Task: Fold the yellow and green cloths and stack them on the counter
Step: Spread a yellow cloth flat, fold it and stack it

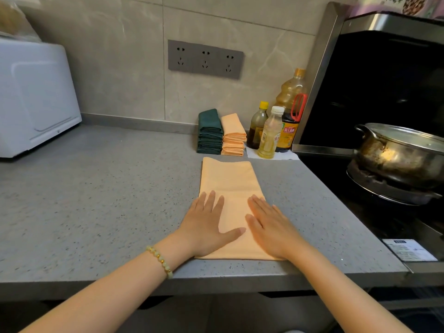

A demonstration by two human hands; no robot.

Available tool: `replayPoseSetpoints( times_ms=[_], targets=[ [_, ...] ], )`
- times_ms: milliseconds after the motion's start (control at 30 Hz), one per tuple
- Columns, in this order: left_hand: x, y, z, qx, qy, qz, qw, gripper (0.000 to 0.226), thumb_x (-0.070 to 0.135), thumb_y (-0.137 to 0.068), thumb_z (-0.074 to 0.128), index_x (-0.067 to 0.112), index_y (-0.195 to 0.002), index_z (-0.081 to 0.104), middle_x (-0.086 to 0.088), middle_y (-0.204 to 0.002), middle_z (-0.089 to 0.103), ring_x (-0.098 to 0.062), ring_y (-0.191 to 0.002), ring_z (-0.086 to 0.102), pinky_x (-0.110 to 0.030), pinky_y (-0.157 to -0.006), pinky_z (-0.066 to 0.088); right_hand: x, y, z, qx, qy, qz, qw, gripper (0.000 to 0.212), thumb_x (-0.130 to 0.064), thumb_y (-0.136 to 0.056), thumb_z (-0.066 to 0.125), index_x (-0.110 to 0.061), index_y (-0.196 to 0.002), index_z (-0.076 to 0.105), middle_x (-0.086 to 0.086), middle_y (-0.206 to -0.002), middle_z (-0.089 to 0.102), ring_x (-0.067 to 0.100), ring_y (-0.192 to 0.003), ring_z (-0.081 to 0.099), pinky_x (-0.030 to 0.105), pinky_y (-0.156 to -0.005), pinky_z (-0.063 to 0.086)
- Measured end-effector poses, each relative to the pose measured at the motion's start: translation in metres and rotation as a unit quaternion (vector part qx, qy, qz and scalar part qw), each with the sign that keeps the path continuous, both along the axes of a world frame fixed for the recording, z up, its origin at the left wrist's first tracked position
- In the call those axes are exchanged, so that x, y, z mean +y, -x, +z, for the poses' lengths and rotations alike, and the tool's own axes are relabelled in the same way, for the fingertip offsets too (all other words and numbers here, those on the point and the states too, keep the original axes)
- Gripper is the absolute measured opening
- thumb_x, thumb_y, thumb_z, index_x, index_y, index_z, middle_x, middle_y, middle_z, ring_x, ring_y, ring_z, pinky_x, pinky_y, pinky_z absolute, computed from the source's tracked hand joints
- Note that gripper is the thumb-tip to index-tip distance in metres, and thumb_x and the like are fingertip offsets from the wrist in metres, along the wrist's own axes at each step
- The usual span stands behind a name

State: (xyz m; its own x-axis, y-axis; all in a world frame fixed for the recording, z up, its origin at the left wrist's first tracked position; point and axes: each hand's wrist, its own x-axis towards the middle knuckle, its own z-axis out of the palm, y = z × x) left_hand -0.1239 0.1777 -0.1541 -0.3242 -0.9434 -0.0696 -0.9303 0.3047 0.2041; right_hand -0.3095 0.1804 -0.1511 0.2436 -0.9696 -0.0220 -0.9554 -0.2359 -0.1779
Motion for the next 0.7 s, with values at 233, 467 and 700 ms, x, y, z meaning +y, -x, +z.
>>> replayPoseSetpoints(
  times_ms=[233,467,700],
  targets=[
    [0.006,-0.018,0.010,-0.017,-0.036,-0.022,0.999,0.117,0.087,-0.071,0.031,0.015,-0.151,-0.015,-0.006,-0.157,-0.023,-0.020,-0.145,-0.020,-0.040,-0.119,-0.011,0.001,0.012,0.003,-0.019,-0.001,0.042,0.999,0.052,-0.036,-0.103,0.014,-0.022,-0.152,0.005,-0.007,-0.159,-0.001,0.003,-0.144,-0.004,0.020,-0.112,-0.007],
    [0.010,-0.032,0.017,-0.049,0.043,-0.118,0.991,0.110,0.086,-0.074,0.030,0.013,-0.153,0.005,0.002,-0.159,0.002,-0.017,-0.145,-0.002,-0.034,-0.119,-0.006,0.008,0.024,0.015,0.060,0.072,0.114,0.989,0.046,-0.037,-0.102,0.022,-0.025,-0.146,0.030,-0.005,-0.154,0.024,0.010,-0.141,0.019,0.023,-0.113,0.005],
    [0.014,-0.030,0.030,-0.064,0.081,-0.157,0.982,0.100,0.092,-0.065,0.022,0.023,-0.134,0.038,0.004,-0.132,0.040,-0.016,-0.113,0.038,-0.033,-0.102,0.031,0.017,0.022,0.031,0.117,0.095,0.147,0.978,0.043,-0.047,-0.099,0.027,-0.027,-0.133,0.044,-0.006,-0.129,0.045,0.018,-0.115,0.045,0.027,-0.103,0.029]
  ],
)
